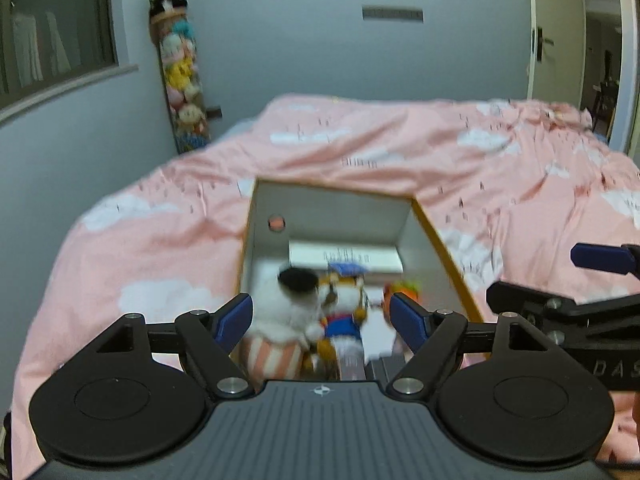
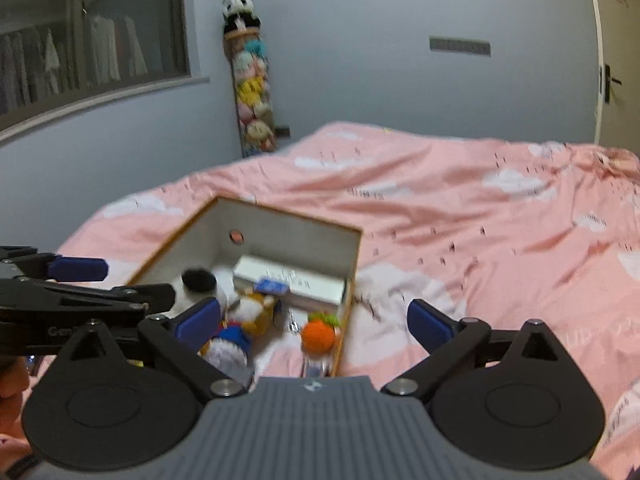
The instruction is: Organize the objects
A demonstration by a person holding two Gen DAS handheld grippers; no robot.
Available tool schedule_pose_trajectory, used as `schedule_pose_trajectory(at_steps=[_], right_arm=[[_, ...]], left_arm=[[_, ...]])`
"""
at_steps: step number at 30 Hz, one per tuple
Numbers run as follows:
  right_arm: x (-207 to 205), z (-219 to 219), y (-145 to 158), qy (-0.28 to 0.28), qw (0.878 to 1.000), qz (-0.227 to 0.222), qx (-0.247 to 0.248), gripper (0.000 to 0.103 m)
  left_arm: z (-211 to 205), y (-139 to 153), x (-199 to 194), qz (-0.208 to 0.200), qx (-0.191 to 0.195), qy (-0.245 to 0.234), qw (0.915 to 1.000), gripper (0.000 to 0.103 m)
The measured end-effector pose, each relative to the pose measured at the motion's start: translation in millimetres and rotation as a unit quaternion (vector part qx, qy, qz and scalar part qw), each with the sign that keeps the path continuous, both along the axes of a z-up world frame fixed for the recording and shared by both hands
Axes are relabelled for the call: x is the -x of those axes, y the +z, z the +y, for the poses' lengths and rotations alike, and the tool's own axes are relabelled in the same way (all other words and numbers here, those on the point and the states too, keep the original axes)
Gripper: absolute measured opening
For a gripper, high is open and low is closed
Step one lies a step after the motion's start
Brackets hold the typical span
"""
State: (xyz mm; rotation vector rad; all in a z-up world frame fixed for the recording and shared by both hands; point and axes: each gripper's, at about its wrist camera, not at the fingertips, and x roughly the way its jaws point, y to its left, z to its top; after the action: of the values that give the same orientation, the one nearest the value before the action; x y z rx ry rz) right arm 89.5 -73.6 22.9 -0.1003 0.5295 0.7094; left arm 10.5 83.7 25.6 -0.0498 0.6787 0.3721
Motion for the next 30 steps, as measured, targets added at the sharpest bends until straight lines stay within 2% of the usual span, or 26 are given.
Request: schedule_pose_trajectory(at_steps=[5, 10, 17, 30], right_arm=[[-2, -2, -9, -0.009, 0.999, 0.038, 0.008, 0.1], [3, 2, -17, 0.0, 0.998, 0.046, 0.031, 0.1], [2, 6, -29, 0.0, 0.996, 0.074, 0.048, 0.1], [-4, 0, -38, -0.018, 0.993, 0.1, 0.052, 0.1]], left_arm=[[1, -17, 8, 0.031, 0.035, -0.004, 0.9989, 0.091], [3, -24, 16, 0.032, 0.039, 0.0, 0.9987, 0.091], [9, -33, 16, 0.043, 0.066, 0.009, 0.9968, 0.091], [4, -36, 15, 0.051, 0.058, 0.014, 0.9969, 0.091]])
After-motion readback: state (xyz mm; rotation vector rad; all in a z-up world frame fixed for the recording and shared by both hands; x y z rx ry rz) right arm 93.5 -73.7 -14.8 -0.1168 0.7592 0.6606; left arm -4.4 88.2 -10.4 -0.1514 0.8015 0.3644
